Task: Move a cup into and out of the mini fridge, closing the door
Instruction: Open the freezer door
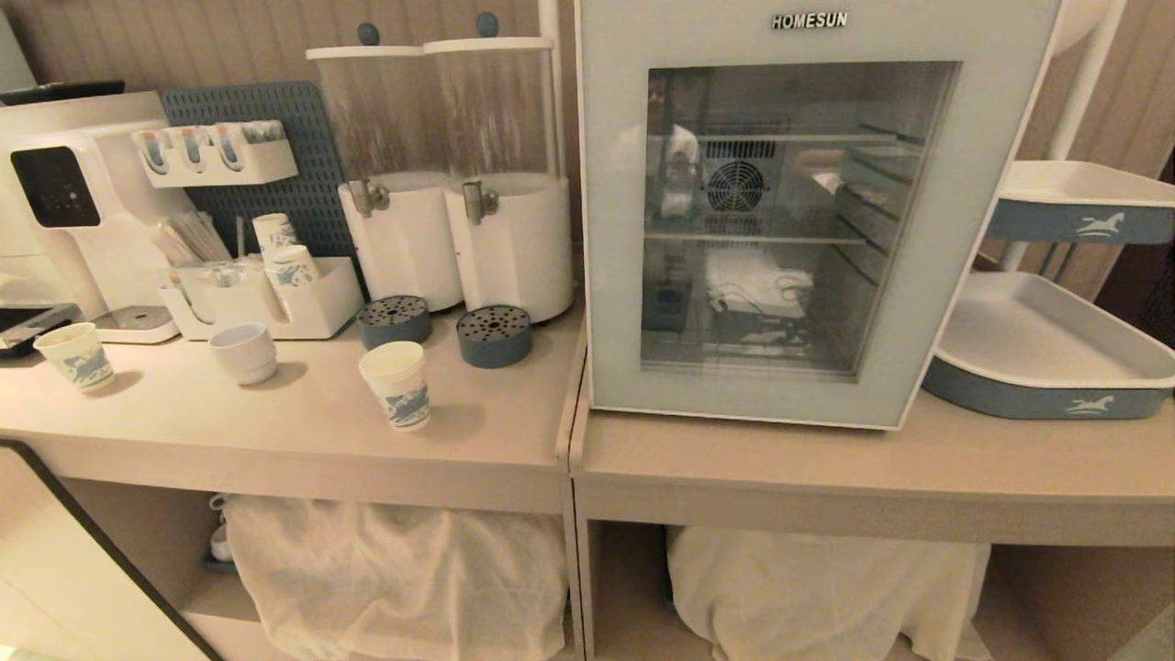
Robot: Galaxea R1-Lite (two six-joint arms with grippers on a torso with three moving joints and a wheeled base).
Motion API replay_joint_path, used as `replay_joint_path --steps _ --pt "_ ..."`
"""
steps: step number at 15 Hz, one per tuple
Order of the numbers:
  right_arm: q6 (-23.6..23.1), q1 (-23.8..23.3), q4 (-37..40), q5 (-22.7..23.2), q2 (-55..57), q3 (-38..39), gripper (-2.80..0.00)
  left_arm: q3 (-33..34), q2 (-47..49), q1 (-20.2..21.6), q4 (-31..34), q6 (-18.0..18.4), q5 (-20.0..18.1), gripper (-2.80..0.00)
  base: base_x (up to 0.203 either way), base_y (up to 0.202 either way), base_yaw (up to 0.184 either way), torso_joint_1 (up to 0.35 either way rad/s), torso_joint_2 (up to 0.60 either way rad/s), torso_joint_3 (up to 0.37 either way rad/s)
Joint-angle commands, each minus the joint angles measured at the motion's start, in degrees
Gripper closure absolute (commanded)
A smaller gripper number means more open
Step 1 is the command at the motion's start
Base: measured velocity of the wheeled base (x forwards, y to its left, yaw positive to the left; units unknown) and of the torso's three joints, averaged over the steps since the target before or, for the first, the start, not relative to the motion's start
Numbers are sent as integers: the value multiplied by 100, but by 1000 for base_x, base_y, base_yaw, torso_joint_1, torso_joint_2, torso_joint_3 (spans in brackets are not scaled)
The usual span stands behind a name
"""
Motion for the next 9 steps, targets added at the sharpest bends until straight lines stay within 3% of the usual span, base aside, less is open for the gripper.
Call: replay_joint_path --steps 1,4,7,9 --pt "0 1 2 2 7 -1 0 229 -19 -2 -14 2 0 0 195 0 0 2 3 2" --pt "8 -7 2 2 7 -1 0 229 -19 -2 -32 -41 -44 0 158 0 0 1 3 1" --pt "3 -7 2 2 7 8 0 229 -11 -2 110 55 18 0 0 0 0 0 0 0" --pt "-1 -5 2 2 7 -1 0 221 54 -2 700 149 -37 0 0 0 0 0 0 0"
